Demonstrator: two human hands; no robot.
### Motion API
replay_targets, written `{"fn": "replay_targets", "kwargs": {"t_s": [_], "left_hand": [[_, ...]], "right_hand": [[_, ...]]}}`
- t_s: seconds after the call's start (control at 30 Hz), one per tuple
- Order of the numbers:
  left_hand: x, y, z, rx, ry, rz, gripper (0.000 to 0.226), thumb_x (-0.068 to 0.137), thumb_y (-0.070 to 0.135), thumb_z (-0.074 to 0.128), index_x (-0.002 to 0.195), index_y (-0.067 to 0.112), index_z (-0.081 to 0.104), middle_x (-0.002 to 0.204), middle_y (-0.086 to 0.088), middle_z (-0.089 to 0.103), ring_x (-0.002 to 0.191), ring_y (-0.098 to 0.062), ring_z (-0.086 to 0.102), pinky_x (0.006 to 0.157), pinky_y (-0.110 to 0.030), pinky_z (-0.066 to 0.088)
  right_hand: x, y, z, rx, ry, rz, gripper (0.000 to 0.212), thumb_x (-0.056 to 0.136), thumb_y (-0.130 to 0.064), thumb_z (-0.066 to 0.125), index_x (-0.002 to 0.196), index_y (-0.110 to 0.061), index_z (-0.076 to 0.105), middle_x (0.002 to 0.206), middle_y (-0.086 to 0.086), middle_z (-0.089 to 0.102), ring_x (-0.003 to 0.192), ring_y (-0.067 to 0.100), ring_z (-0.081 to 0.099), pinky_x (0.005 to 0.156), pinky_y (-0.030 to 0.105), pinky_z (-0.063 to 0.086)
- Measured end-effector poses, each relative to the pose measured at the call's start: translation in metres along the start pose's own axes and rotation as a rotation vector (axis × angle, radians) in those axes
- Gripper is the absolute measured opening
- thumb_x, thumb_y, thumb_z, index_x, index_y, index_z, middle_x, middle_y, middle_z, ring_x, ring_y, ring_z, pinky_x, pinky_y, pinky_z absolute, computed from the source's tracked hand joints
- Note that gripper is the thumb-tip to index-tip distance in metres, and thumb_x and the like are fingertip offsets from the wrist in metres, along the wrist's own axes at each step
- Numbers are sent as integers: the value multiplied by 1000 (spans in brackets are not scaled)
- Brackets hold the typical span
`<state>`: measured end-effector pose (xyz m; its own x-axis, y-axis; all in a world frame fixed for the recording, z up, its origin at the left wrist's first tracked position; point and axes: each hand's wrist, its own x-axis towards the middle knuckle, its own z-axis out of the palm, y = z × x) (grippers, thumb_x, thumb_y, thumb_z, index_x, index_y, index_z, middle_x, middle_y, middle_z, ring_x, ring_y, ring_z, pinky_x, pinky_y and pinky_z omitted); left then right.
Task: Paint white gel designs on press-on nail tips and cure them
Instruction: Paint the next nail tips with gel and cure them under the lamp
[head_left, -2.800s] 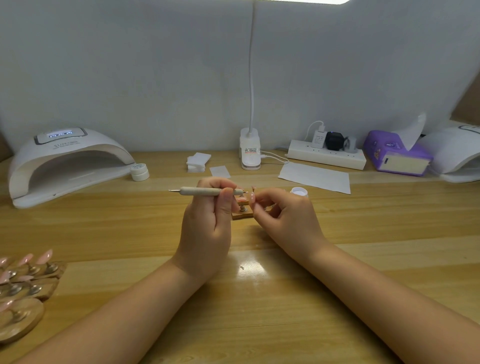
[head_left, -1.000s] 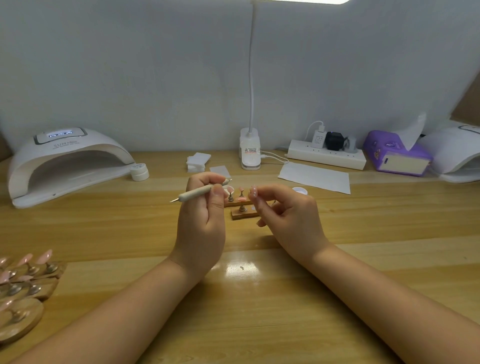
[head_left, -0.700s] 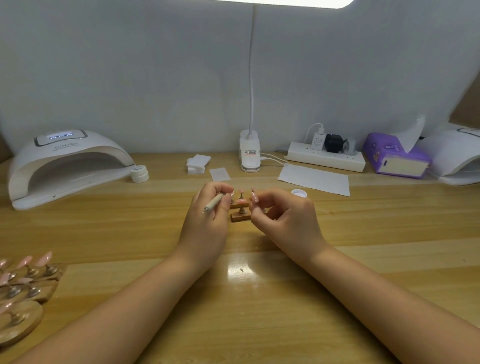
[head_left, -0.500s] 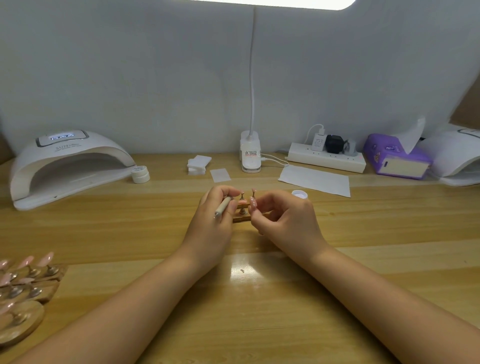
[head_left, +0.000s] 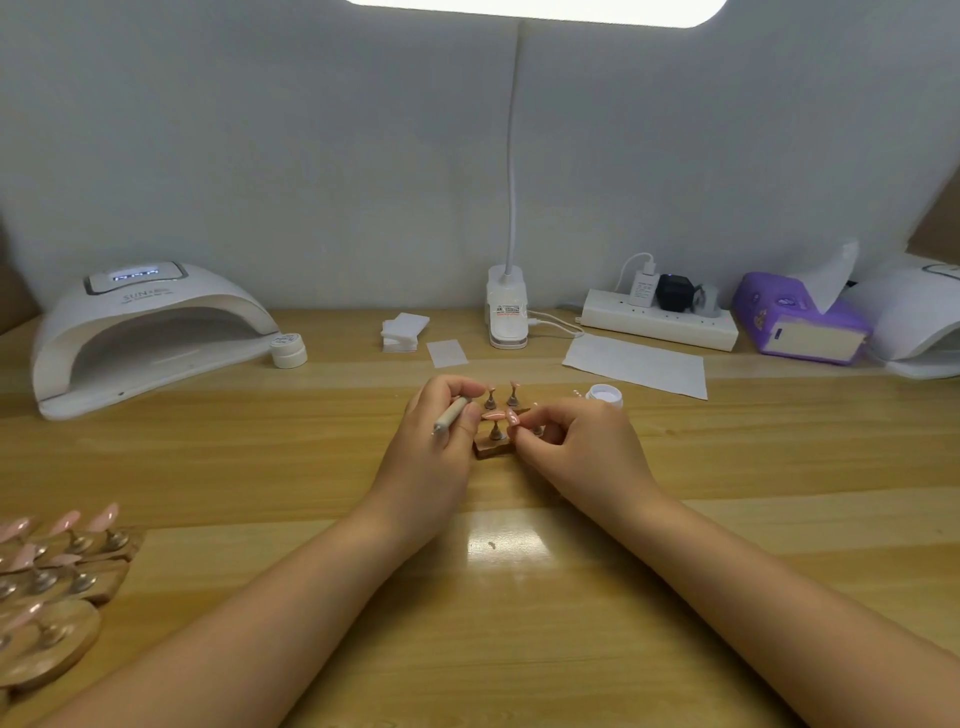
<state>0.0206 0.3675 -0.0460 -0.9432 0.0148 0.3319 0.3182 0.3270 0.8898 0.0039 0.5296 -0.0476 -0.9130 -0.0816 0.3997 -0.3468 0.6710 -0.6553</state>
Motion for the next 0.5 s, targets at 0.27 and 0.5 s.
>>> {"fn": "replay_targets", "kwargs": {"t_s": [0.27,0.5], "left_hand": [[-1,3,0,21,11,1,15,101,17,45,111,22,53,117,2,55,106,-17,59,93,-41,48],[-1,1,0,24,6,2,14,101,18,45,107,26,53,120,4,54,107,-17,59,94,-43,48]], "right_hand": [[2,-4,-2,-181,-39,-12,19,89,-32,64,97,-22,77,82,-5,71,75,10,59,67,27,47],[0,-6,-2,-237,-27,-31,21,88,-36,63,94,-21,77,86,-4,73,81,12,62,72,31,50]]}}
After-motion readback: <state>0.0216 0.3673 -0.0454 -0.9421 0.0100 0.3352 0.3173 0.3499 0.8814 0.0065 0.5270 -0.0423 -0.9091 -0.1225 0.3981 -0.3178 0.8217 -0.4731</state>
